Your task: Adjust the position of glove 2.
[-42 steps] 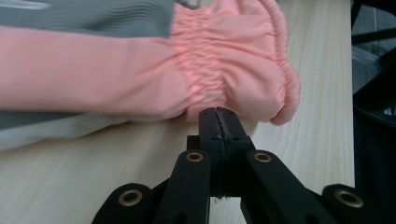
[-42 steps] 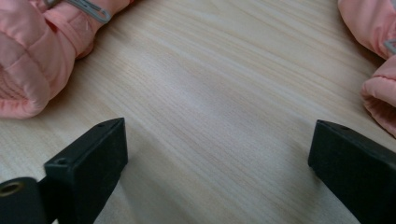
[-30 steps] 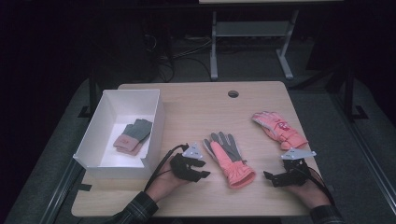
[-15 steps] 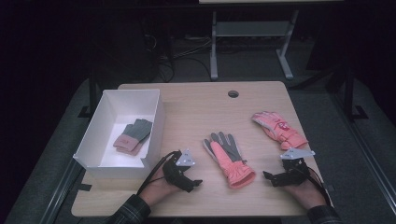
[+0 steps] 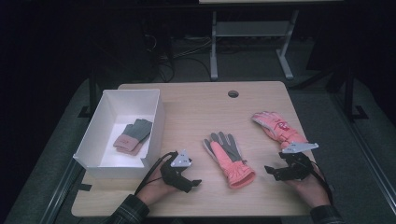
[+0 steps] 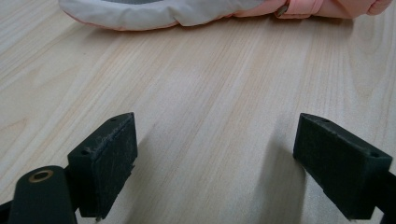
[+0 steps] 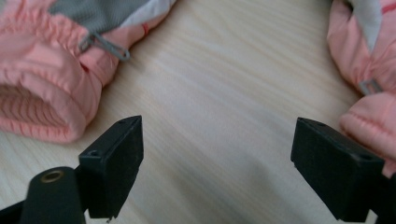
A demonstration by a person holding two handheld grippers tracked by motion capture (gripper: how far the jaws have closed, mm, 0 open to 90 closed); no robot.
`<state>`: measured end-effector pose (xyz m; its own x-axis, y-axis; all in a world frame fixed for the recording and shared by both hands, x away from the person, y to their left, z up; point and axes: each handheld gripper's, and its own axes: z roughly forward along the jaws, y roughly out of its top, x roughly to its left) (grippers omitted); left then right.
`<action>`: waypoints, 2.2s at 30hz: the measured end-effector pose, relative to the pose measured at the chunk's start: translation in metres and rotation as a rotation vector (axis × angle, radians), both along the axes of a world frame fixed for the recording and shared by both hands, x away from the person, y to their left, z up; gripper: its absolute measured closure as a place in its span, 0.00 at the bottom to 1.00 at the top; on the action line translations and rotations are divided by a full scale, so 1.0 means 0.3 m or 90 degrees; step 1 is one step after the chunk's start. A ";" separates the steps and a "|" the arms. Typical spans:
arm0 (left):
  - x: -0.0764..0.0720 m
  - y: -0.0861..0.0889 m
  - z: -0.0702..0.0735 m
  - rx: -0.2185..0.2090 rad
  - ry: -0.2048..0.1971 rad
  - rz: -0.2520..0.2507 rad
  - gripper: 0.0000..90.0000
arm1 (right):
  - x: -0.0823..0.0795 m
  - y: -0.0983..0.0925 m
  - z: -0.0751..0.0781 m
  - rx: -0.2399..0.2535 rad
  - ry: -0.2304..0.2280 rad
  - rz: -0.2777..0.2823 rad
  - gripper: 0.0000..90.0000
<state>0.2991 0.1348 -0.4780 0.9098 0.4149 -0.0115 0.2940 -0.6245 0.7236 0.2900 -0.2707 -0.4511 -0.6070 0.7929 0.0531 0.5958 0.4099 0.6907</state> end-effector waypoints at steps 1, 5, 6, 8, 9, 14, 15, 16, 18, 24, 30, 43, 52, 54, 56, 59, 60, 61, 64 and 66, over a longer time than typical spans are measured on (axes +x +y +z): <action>0.001 0.000 0.000 0.001 -0.003 -0.003 0.14 | 0.006 0.001 0.007 0.004 0.005 0.002 0.20; 0.002 0.001 0.000 0.001 -0.003 -0.005 0.14 | 0.047 0.000 0.041 -0.003 0.004 0.013 0.21; 0.002 0.001 0.001 0.001 -0.002 -0.004 0.14 | 0.056 -0.002 0.051 -0.008 0.001 0.015 0.22; 0.003 0.001 0.001 0.002 -0.003 -0.005 0.14 | 0.075 -0.005 0.068 -0.005 -0.007 0.020 0.23; 0.003 0.001 0.001 0.002 -0.003 -0.005 0.14 | 0.086 -0.008 0.075 -0.006 -0.009 0.017 0.23; 0.003 0.001 0.001 0.003 -0.003 -0.006 0.14 | 0.157 -0.027 0.105 -0.018 -0.014 0.012 0.24; 0.003 0.001 0.001 0.003 -0.003 -0.006 0.14 | 0.171 -0.033 0.112 -0.018 -0.011 0.008 0.24; 0.003 0.001 0.001 0.003 -0.003 -0.006 0.14 | 0.186 -0.036 0.115 -0.014 -0.012 0.002 0.25; 0.004 0.001 0.003 0.008 -0.001 -0.007 0.14 | 0.220 -0.047 0.121 -0.013 -0.016 -0.001 0.27; 0.004 0.001 0.002 0.005 -0.002 -0.006 0.14 | 0.322 -0.071 0.116 -0.008 -0.003 -0.005 0.32; 0.004 0.001 0.002 0.005 -0.003 -0.007 0.14 | 0.402 -0.102 0.087 0.003 0.008 -0.022 0.39; 0.004 0.000 0.002 0.006 -0.002 -0.006 0.14 | 0.411 -0.174 0.036 0.005 0.041 -0.024 0.52; 0.004 0.000 0.002 0.005 -0.002 -0.006 0.14 | 0.404 -0.171 0.022 -0.002 0.035 -0.010 0.83; 0.004 0.001 0.002 0.005 -0.003 -0.007 0.14 | 0.402 -0.169 0.025 -0.003 0.031 -0.009 0.88; 0.004 0.000 0.002 0.005 -0.002 -0.006 0.14 | 0.401 -0.173 0.030 0.004 0.027 -0.013 0.94; 0.005 0.001 0.002 0.005 -0.003 -0.007 0.14 | 0.395 -0.182 0.043 0.020 0.023 -0.021 0.97; 0.004 0.001 0.002 0.005 -0.003 -0.007 0.14 | 0.393 -0.187 0.049 0.023 0.017 -0.022 0.97; 0.005 0.000 0.002 0.005 -0.003 -0.007 0.14 | 0.390 -0.192 0.056 0.032 0.015 -0.023 0.98; 0.005 0.000 0.002 0.006 -0.003 -0.006 0.14 | 0.376 -0.201 0.083 0.050 0.005 -0.024 0.98; 0.003 -0.001 0.002 0.003 -0.001 0.001 0.15 | 0.363 -0.199 0.104 0.058 -0.003 -0.024 0.98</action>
